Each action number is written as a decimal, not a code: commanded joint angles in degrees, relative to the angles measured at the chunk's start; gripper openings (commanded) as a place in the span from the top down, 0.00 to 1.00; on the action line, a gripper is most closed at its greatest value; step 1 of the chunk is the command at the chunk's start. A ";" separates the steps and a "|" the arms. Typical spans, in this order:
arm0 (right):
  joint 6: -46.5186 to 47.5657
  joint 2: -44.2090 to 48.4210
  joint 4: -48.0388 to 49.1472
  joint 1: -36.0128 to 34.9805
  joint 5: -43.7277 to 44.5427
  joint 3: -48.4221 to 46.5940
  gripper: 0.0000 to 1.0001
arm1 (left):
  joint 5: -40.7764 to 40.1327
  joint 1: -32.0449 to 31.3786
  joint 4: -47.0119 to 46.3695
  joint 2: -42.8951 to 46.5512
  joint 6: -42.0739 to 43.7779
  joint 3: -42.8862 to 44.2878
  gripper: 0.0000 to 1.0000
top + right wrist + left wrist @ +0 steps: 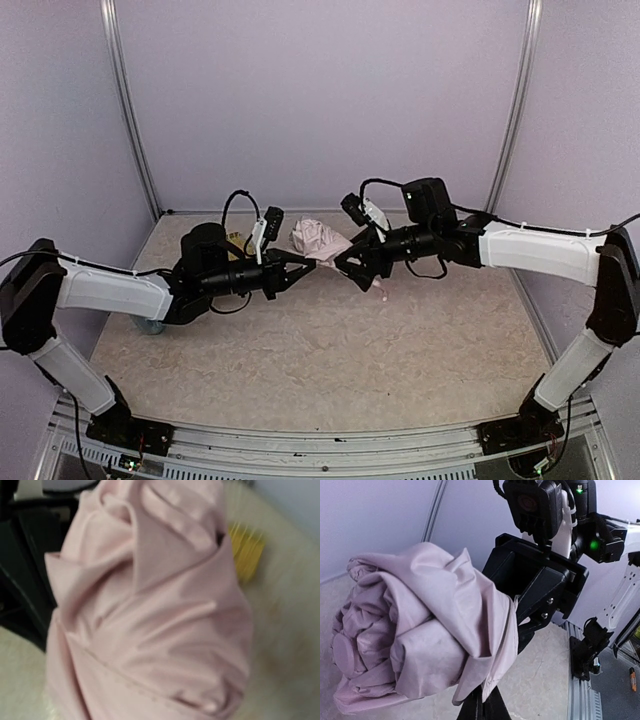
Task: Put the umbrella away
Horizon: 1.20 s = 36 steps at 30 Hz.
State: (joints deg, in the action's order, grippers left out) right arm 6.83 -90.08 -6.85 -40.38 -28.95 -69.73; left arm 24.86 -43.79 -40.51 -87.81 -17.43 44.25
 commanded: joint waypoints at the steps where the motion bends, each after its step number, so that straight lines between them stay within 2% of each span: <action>1: -13.06 -5.98 12.71 6.08 -8.72 4.89 1.00 | -2.90 2.85 8.71 -7.35 -2.30 -0.64 1.00; 5: -21.41 -14.81 18.49 7.95 -13.66 5.61 1.00 | -0.40 2.92 15.08 -15.88 -3.38 5.08 1.00; 12: -27.11 -25.54 20.16 8.96 -16.91 5.76 0.98 | -0.62 2.37 19.40 -25.20 -3.98 13.07 1.00; 15: -27.91 -27.93 18.25 9.22 -15.99 5.70 0.78 | -1.94 1.64 25.63 -29.58 -0.85 18.20 1.00; 19: -28.30 -27.07 17.22 9.77 -12.84 7.86 0.44 | -1.10 1.18 29.22 -33.51 0.36 21.54 1.00; 25: -28.57 -25.12 15.17 9.84 -10.53 10.41 0.12 | -1.09 0.57 31.16 -35.01 1.63 23.57 1.00; 29: -26.13 -20.58 11.84 9.79 -6.19 11.55 0.00 | -1.34 0.47 31.79 -34.64 2.50 24.23 1.00; 36: -14.62 -11.77 1.57 7.63 4.48 7.13 0.00 | -1.25 0.59 32.51 -34.55 3.49 25.22 1.00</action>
State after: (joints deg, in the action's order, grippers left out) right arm -16.36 -107.90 2.31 -31.03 -32.88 -59.37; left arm 24.16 -42.78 -11.73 -120.73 -15.68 68.71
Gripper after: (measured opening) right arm 0.999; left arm 0.008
